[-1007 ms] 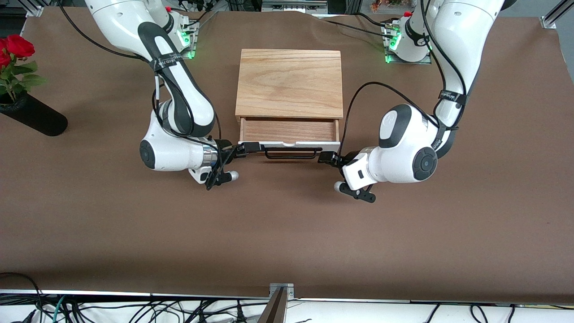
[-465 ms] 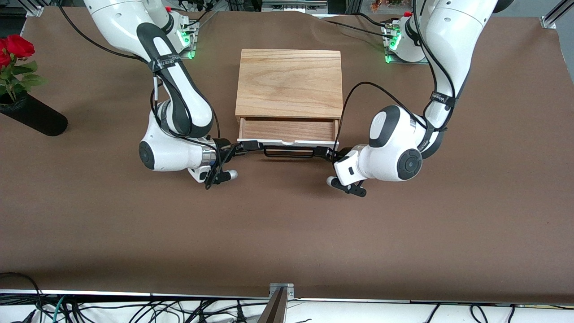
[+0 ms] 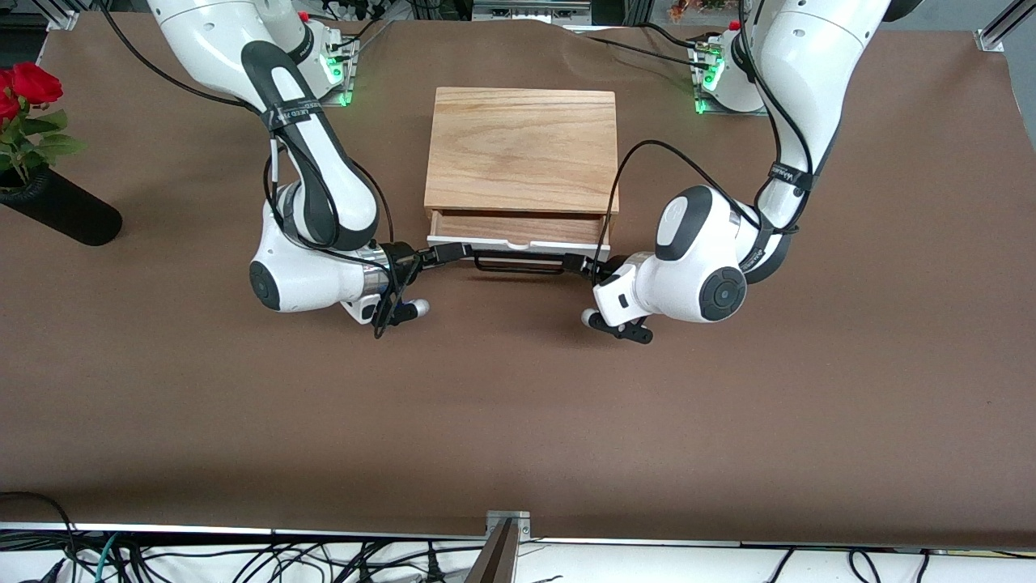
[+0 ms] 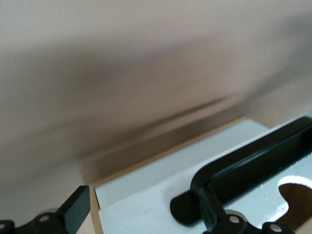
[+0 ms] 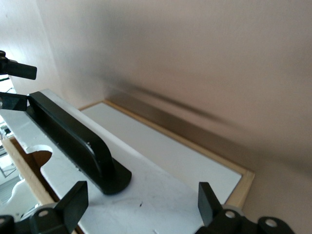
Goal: Close drawer with both arms simultaneously
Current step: 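Push the white drawer into the box with both grippers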
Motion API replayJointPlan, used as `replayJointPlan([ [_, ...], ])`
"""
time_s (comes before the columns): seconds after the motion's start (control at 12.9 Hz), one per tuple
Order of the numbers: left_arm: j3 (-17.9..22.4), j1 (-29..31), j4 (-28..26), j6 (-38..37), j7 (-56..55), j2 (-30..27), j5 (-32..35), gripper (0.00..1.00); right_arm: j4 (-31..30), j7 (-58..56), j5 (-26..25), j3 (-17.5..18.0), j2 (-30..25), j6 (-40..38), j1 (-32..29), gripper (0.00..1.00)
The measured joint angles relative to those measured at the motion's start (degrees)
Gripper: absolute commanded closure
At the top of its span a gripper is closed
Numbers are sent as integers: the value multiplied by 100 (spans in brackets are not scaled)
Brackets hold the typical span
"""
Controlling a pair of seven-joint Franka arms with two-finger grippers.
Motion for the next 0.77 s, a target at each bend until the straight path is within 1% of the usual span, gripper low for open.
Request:
replayJointPlan([
  [0.15, -1, -26, 0, -374, -13, -11, 0, 0, -18, 53, 0, -28, -11, -310, 0, 0],
  [0.31, 0, -74, -24, -527, -26, -13, 0, 0, -53, 172, -1, -30, -32, -500, 0, 0],
  [0.54, 3, -83, -101, -1044, -62, -13, 0, 0, -224, 215, -1, -30, -122, -599, 2, 0],
  [0.77, 3, -82, -121, -1105, -82, -13, 0, 0, -368, 217, -2, -21, -137, -619, 8, 0],
])
